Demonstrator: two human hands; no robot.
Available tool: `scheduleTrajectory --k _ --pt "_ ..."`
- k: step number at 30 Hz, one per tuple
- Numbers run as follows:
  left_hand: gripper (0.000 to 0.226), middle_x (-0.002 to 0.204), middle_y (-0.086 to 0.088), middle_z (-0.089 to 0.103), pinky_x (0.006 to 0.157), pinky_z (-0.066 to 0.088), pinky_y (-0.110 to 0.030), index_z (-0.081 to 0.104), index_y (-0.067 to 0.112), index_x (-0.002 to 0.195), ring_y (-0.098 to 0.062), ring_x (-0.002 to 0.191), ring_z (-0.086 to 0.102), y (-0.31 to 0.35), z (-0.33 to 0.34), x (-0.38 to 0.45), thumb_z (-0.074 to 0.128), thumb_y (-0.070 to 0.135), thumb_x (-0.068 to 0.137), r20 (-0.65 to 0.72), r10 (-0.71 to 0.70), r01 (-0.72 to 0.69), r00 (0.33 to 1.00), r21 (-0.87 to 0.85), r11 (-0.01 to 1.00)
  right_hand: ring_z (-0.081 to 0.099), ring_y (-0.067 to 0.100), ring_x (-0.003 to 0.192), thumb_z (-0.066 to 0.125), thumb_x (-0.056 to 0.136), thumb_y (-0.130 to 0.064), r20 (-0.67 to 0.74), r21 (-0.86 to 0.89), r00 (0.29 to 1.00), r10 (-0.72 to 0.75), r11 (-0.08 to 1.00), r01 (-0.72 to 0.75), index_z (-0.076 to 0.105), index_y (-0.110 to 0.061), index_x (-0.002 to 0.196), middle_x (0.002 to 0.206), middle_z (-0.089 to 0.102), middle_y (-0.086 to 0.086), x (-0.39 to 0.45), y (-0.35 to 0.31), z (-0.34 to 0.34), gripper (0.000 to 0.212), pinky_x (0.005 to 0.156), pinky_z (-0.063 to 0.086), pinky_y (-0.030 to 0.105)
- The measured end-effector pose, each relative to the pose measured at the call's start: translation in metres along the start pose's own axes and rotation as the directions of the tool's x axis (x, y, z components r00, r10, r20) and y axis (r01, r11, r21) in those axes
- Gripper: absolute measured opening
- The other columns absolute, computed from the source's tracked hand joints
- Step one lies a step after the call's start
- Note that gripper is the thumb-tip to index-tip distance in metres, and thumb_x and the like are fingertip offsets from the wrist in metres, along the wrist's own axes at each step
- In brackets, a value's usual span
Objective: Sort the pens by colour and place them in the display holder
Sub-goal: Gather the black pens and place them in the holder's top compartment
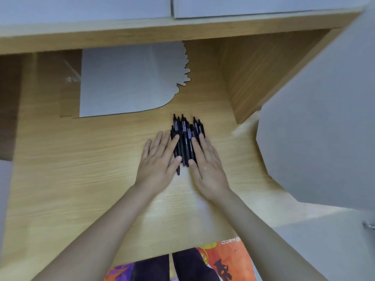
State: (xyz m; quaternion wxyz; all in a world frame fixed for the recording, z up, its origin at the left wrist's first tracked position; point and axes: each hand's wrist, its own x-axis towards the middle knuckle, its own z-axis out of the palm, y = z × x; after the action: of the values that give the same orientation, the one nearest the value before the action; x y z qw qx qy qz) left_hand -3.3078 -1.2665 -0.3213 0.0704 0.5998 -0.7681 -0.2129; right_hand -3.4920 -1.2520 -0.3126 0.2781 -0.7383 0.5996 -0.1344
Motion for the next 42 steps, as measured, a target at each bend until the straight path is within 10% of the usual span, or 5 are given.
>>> scheduleTrajectory --k 7,16,26,33,42 --pt "0.065 0.161 0.006 0.026 0.123 0.014 -0.035 0.021 0.025 0.157 -0.013 0.15 0.014 0.013 -0.016 -0.072 0.048 0.045 0.101 -0.042 -0.193 0.169 0.98 -0.337 0.926 0.018 0.008 0.146 0.05 0.1 -0.021 -0.013 0.299 0.992 0.125 0.947 -0.115 0.021 -0.019 0.155 0.156 0.026 -0.003 -0.054 -0.036 -0.008 0.062 0.118 0.018 0.025" --pt "0.076 0.109 0.006 0.06 0.082 0.041 -0.026 0.038 0.017 0.149 -0.012 0.097 0.058 0.047 -0.04 -0.03 0.076 0.035 0.086 0.216 -0.664 0.575 0.716 -0.722 0.385 0.056 0.017 0.097 0.063 0.094 -0.022 -0.016 0.423 0.902 0.431 0.821 -0.384 0.06 -0.01 0.114 0.096 0.056 -0.006 -0.023 -0.051 -0.024 0.023 0.08 0.045 0.026" --pt "0.012 0.101 -0.001 0.073 0.08 0.053 -0.031 0.069 0.017 0.097 -0.019 0.092 0.068 0.032 -0.034 -0.012 0.074 0.023 0.088 0.326 -0.592 0.604 0.737 -0.711 0.36 0.056 0.01 0.083 0.063 0.095 -0.032 0.197 0.398 0.871 0.45 0.775 -0.49 0.065 -0.013 0.107 0.093 0.062 -0.006 0.011 -0.054 -0.024 0.023 0.059 0.038 0.013" --pt "0.026 0.096 0.019 0.06 0.067 0.039 -0.01 0.06 0.023 0.112 0.008 0.085 0.053 0.021 -0.039 -0.022 0.073 0.019 0.09 0.421 -0.482 0.581 0.768 -0.775 0.249 0.062 0.011 0.09 0.07 0.089 -0.025 0.294 0.552 0.836 0.464 0.631 -0.545 0.061 -0.011 0.11 0.099 0.064 -0.003 0.011 -0.054 -0.027 0.027 0.074 0.049 0.021" --pt "0.047 0.114 0.002 0.072 0.093 0.051 -0.032 0.063 0.019 0.121 -0.014 0.106 0.066 0.017 -0.048 -0.032 0.083 0.026 0.079 0.488 -0.469 0.611 0.736 -0.777 0.152 0.066 0.019 0.082 0.073 0.087 -0.023 0.476 0.53 0.77 0.425 0.56 -0.637 0.066 -0.011 0.098 0.094 0.071 0.004 0.013 -0.063 -0.038 0.017 0.077 0.054 0.034"
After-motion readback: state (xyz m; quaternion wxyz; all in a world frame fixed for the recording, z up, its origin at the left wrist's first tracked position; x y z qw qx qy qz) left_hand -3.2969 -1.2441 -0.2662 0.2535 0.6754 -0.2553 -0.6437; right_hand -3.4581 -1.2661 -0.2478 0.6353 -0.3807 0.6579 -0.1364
